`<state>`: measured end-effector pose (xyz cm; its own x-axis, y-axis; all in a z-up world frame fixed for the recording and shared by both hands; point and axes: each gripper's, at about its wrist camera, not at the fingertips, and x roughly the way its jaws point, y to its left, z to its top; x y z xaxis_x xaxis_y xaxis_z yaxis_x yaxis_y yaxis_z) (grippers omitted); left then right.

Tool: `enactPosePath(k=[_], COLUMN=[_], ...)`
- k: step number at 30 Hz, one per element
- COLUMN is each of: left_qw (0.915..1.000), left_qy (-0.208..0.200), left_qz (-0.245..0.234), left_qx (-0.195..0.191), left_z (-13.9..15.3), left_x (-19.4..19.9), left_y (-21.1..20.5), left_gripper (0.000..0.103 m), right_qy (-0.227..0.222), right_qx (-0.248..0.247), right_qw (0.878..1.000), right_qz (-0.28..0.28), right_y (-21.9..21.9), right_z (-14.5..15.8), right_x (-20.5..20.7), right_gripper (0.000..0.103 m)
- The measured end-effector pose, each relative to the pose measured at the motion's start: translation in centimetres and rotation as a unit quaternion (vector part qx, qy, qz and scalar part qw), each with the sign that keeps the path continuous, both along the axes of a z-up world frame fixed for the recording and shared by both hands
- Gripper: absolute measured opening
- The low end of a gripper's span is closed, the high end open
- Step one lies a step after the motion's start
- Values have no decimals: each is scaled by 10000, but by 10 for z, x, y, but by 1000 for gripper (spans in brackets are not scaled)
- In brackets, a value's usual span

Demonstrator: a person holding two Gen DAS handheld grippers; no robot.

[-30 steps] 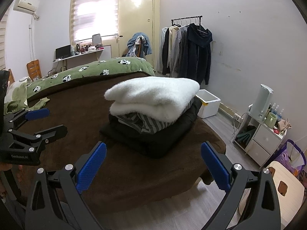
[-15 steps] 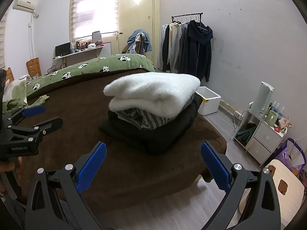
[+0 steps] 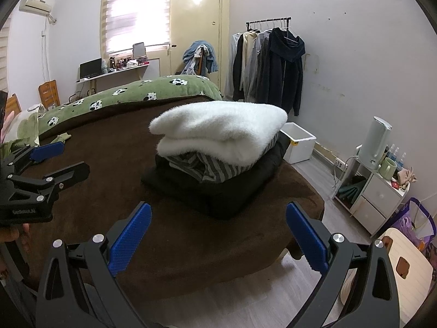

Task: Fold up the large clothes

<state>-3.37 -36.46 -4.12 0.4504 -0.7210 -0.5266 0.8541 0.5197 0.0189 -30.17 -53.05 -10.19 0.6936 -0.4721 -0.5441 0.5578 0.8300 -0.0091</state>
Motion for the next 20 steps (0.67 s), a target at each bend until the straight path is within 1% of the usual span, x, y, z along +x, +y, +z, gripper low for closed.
enactPosePath(k=[9,12,20], left_qw=[10000,10000,9998], left_qy=[-37,12,-12], left_qz=[-28,-12,-55], left_qx=[50,53,180], left_z=[0,0,0], left_x=[-4,-4,-8], left_y=[-2,-2,-5], left_gripper=[96,97,97], right_qy=[-17,-9,-11], right_qx=[0,-7,-4], right_qw=[10000,10000,10000], right_qz=[-7,-5,-1], right_y=[1,0,-1], right_z=[0,0,0], right_x=[0,0,0], right_gripper=[97,97,97])
